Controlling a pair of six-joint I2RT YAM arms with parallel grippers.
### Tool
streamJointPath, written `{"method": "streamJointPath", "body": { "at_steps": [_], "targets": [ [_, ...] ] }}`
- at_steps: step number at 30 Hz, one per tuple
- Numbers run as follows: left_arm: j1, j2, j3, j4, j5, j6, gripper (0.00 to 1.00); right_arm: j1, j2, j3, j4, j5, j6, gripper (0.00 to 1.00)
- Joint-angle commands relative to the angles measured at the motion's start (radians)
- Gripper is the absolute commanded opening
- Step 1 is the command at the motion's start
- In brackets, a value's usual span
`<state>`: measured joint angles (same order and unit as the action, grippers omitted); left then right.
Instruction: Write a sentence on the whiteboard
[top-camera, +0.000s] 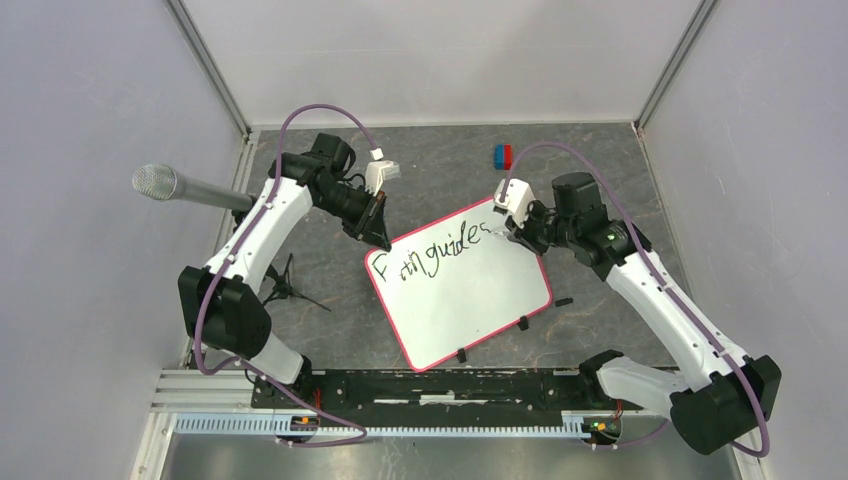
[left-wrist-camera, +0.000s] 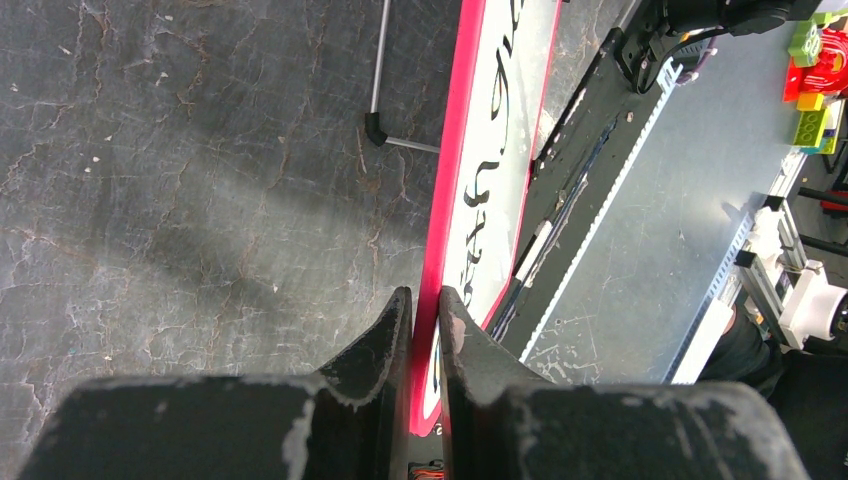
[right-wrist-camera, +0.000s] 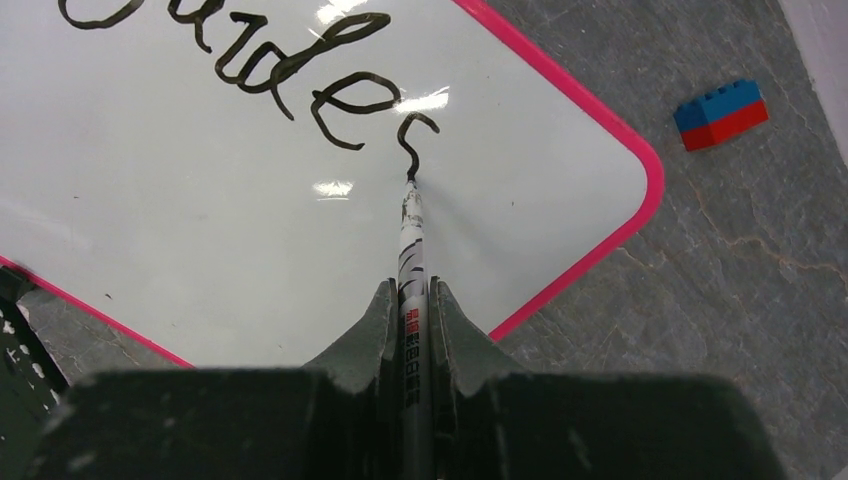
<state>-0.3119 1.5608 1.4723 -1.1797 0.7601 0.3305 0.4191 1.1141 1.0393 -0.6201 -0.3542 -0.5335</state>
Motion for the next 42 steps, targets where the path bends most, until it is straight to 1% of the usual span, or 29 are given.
{"method": "streamJointPath", "body": {
  "at_steps": [1, 6, 11, 16, 21, 25, 29, 34, 35, 37, 42],
  "targets": [
    [-0.018, 0.009, 0.022, 0.017, -0.015, 0.048, 0.02, 0.001, -0.012, -0.031, -0.038, 0.023, -0.03, 0.0],
    [-0.023, 0.023, 0.03, 0.017, -0.018, 0.049, 0.02, 0.005, -0.005, -0.032, -0.064, -0.062, -0.03, 0.0],
    [-0.029, 0.041, 0.044, 0.008, -0.025, 0.059, 0.02, 0.01, -0.001, 0.016, -0.069, -0.134, -0.021, 0.0],
    [-0.04, 0.056, 0.059, 0.001, -0.041, 0.071, 0.02, 0.01, -0.03, 0.055, -0.085, -0.246, -0.02, 0.0],
    [-0.068, 0.083, 0.075, 0.0, -0.075, 0.084, 0.02, 0.015, -0.05, 0.047, -0.118, -0.344, -0.024, 0.0],
    [-0.094, 0.107, 0.105, 0.0, -0.093, 0.089, 0.02, 0.034, -0.066, 0.011, -0.115, -0.357, -0.023, 0.0],
    [-0.123, 0.129, 0.13, 0.0, -0.141, 0.094, 0.03, 0.06, -0.073, -0.021, -0.106, -0.36, -0.014, 0.0],
    [-0.138, 0.134, 0.144, -0.001, -0.151, 0.093, 0.02, 0.12, -0.089, -0.065, -0.046, -0.311, 0.024, 0.0],
    [-0.138, 0.129, 0.143, -0.002, -0.153, 0.093, 0.03, 0.138, -0.091, -0.073, -0.035, -0.292, 0.034, 0.0],
    [-0.138, 0.113, 0.147, -0.013, -0.15, 0.092, 0.08, 0.171, -0.094, -0.079, -0.015, -0.255, 0.048, 0.0],
    [-0.137, 0.067, 0.167, -0.061, -0.115, 0.103, 0.25, 0.243, -0.089, -0.082, 0.015, -0.201, 0.07, 0.0]
  ]
}}
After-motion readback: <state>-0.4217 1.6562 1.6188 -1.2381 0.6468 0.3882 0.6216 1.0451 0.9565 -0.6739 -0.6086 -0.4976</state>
